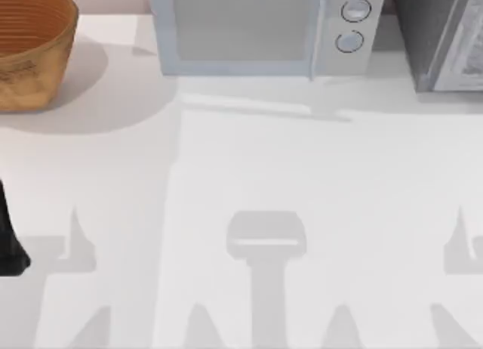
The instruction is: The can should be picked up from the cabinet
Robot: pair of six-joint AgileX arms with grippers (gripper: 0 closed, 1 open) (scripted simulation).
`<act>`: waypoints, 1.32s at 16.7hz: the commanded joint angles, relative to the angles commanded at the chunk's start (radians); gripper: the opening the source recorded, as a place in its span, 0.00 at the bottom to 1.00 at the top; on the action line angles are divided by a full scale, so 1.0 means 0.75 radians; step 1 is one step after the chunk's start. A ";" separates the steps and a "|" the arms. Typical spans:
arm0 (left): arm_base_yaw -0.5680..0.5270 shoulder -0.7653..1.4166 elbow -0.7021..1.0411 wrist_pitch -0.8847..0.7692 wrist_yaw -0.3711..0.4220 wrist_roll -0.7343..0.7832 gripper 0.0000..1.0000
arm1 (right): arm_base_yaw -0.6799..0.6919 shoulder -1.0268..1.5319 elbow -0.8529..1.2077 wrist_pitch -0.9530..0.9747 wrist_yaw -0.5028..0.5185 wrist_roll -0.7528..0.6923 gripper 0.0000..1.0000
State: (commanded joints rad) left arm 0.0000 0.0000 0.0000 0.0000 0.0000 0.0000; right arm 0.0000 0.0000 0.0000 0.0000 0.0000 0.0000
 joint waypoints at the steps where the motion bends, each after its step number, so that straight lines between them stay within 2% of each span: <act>1: 0.000 0.000 0.000 0.000 0.000 0.000 1.00 | 0.000 0.000 0.000 0.000 0.000 0.000 1.00; 5: 0.000 0.000 0.000 0.000 0.000 0.000 1.00 | 0.014 0.084 0.086 -0.031 0.010 0.000 1.00; 8: 0.000 0.000 0.000 0.000 0.000 0.000 1.00 | 0.042 0.270 0.299 -0.092 0.036 0.002 1.00; 22: 0.000 0.000 0.000 0.000 0.000 0.000 1.00 | 0.211 1.521 1.994 -0.476 0.226 0.020 1.00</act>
State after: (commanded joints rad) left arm 0.0000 0.0000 0.0000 0.0000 0.0000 0.0000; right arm 0.1584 1.1407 1.4958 -0.3568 0.1695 0.0148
